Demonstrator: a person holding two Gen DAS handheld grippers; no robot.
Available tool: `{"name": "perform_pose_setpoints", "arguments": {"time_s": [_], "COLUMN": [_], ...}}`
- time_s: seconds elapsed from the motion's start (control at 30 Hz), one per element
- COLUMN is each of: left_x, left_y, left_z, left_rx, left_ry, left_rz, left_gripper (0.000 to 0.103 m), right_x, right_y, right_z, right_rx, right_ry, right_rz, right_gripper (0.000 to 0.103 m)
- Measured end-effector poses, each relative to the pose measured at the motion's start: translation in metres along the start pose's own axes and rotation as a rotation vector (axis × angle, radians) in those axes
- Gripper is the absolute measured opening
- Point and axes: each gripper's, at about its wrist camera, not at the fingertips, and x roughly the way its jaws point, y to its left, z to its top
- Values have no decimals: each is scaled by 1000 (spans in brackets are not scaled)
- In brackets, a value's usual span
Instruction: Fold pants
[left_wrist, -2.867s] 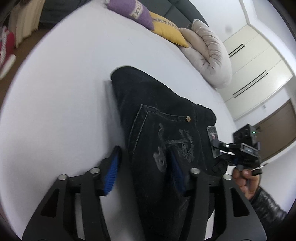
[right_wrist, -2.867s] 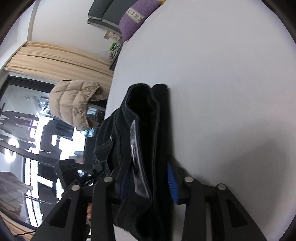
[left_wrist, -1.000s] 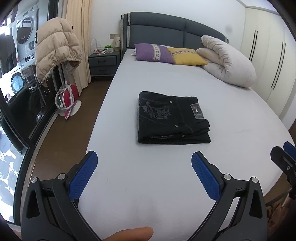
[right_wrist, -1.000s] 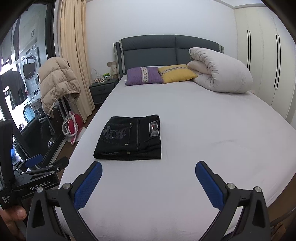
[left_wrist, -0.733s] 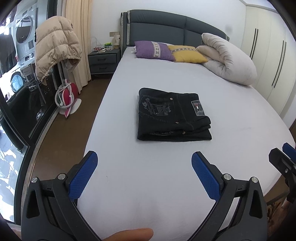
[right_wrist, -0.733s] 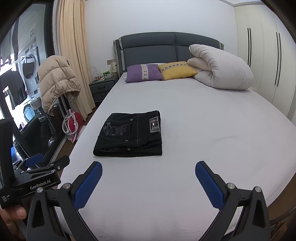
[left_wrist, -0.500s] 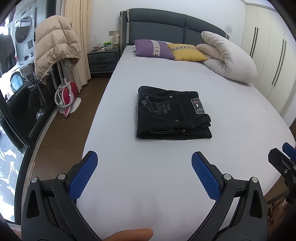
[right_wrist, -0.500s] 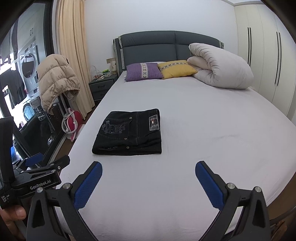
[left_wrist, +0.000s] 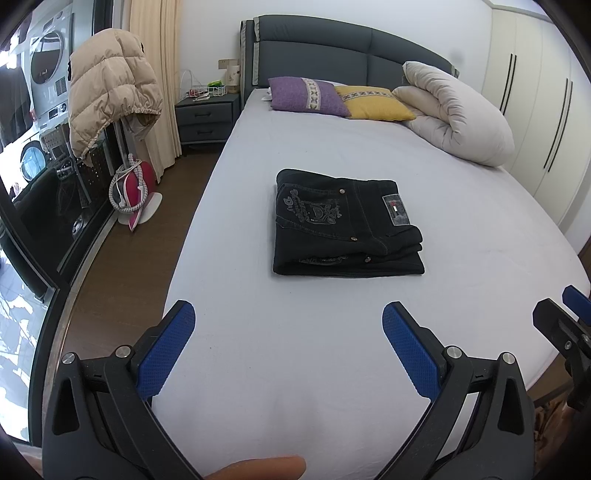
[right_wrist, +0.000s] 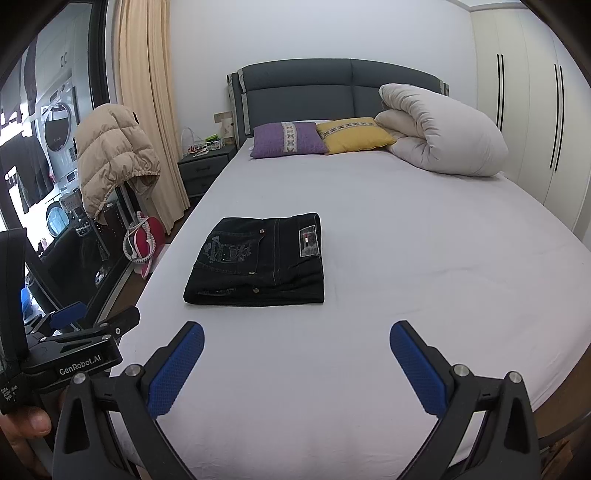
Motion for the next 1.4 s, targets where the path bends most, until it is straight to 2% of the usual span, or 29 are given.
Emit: {"name": "perform_pose_setpoints", "arguments": {"time_s": [1.4], "left_x": [2], "left_y": [2], "left_z": [0], "left_rx": [3], "left_ry": [1], "left_rz": [-1], "left_gripper": [103], "right_x": [6], "right_y": [-6], "right_z": [-3], "right_rx": [-4], "right_ry": [10], "right_rz": [5], "right_gripper": [103]}}
